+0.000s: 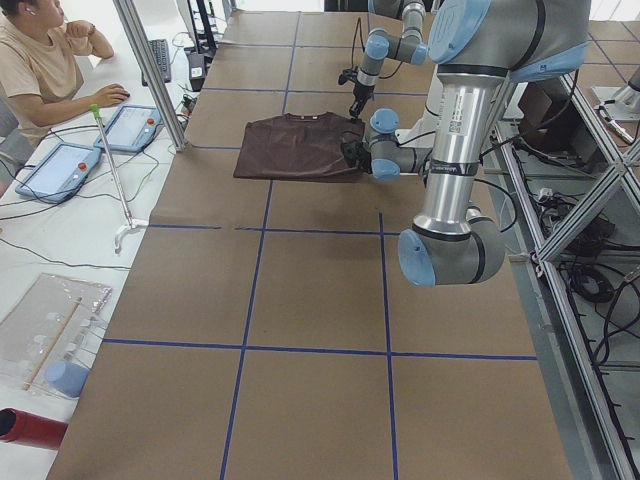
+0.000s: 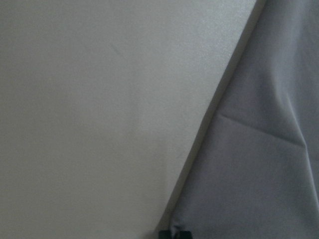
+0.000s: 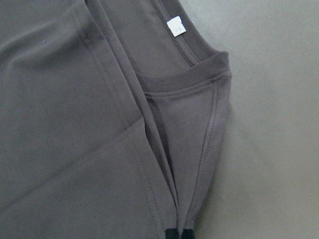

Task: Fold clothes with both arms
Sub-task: 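Move the left gripper to the shirt's near corner beside the right gripper, then lift the near edge with both grippers and fold it away from the robot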

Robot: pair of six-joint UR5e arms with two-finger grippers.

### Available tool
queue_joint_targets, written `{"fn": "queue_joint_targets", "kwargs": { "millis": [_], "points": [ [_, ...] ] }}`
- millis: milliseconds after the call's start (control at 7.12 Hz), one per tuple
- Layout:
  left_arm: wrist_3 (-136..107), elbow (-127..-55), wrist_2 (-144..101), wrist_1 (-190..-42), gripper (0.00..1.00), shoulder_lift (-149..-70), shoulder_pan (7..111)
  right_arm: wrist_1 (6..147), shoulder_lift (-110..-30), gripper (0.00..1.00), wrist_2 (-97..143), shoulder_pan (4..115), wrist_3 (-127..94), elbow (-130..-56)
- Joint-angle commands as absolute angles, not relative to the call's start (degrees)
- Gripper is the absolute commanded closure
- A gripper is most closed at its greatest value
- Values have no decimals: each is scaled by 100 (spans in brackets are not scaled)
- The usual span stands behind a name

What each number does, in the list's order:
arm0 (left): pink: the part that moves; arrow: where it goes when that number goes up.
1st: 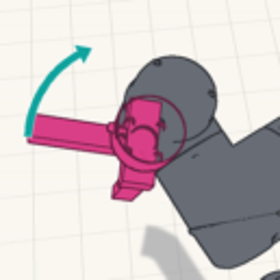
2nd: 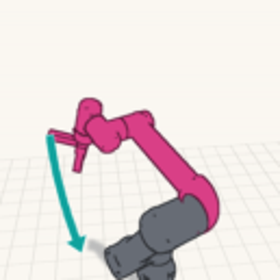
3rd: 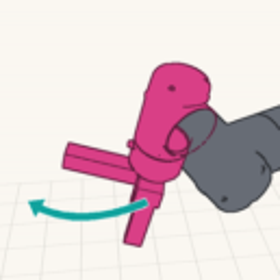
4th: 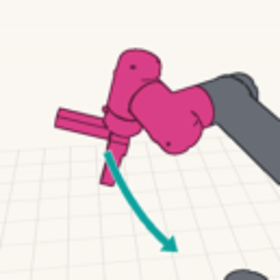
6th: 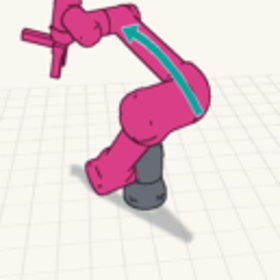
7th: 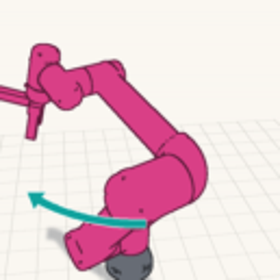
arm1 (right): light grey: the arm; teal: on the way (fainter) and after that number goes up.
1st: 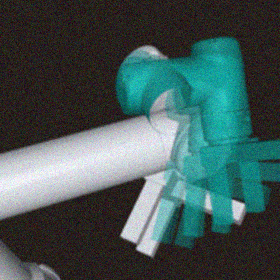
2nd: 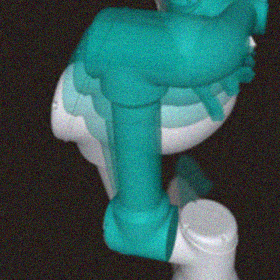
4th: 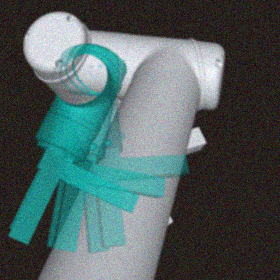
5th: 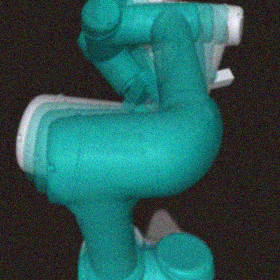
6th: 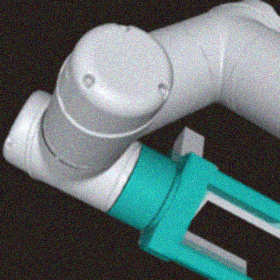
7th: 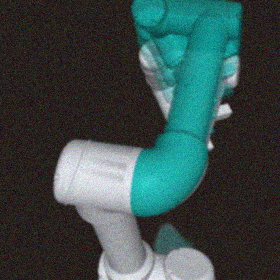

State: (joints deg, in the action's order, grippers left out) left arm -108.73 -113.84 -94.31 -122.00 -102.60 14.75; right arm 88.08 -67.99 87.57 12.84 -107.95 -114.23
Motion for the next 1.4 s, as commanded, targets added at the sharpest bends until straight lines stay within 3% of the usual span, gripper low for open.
{"fn": "queue_joint_targets", "kwargs": {
  "millis": [0, 140, 421, 983, 1264],
  "points": [
    [-11169, -12265, -9439, -11753, 100, -10239, 1459, 8815, -7406, 100, 8754, 1055, -10846, -12500],
    [-11162, -12591, -9509, -11264, 100, -10396, 1459, 8815, -7340, 100, 8745, 1142, -10846, -12663],
    [-10952, -12105, -9510, -11162, 100, -11027, 2272, 8807, -6570, 100, 9565, 2515, -10453, -11835],
    [-10091, -10779, -9492, -11267, 100, -11775, 3302, 8719, -5504, 100, 9922, 3478, -10064, -10016],
    [-9775, -9395, -9457, -11764, 100, -12434, 3585, 8196, -4776, 100, 10272, 3926, -9573, -8569]
  ]
}}
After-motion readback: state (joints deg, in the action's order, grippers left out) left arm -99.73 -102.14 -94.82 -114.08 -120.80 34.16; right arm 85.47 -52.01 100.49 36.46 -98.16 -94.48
